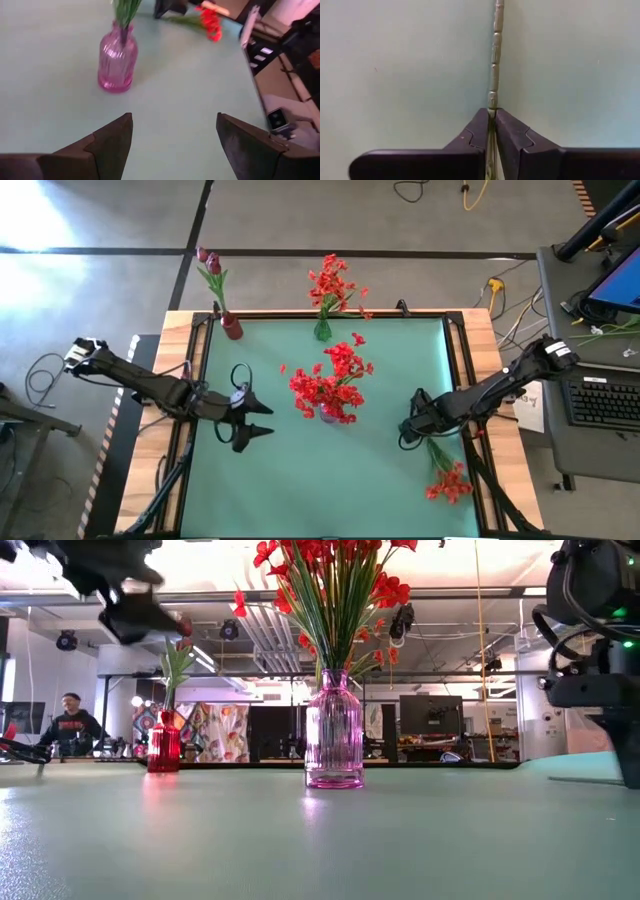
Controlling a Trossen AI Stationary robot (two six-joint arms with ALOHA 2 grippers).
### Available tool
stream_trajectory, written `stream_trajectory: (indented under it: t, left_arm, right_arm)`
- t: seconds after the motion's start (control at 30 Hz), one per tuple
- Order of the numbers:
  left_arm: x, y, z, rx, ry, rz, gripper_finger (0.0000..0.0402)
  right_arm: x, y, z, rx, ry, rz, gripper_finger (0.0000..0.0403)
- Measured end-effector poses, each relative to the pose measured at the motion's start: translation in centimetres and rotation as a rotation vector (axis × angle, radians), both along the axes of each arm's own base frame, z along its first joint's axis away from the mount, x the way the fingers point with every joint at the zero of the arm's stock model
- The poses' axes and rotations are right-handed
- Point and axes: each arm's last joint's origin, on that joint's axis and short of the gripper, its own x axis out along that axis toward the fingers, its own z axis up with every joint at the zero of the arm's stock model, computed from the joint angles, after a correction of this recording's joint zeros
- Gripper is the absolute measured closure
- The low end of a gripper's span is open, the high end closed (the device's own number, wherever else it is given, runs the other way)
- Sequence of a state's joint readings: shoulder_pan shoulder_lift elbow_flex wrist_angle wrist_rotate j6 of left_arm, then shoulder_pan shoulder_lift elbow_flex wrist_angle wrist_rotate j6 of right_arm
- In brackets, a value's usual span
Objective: Sort flowers into vase by color
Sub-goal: Put the orange flowers into the green vase
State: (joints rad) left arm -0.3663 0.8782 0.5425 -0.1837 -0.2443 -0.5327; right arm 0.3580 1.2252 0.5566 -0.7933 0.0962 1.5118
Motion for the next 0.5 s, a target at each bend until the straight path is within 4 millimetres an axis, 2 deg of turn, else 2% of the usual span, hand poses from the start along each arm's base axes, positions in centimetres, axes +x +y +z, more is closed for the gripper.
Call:
stream_trajectory:
  t: [0.23, 0.5]
  left_arm:
    - [0.1, -0.2, 4.6, 0.087, -0.033, -0.033, 0.0127]
    - [-0.3, 0.5, 10.4, 0.326, -0.067, 0.058, 0.0127]
  right_arm:
    - [1.2, -0.1, 2.9, -0.126, -0.138, 0.051, 0.0388]
    - [2.1, -0.6, 7.7, -0.389, -0.198, 0.105, 0.0389]
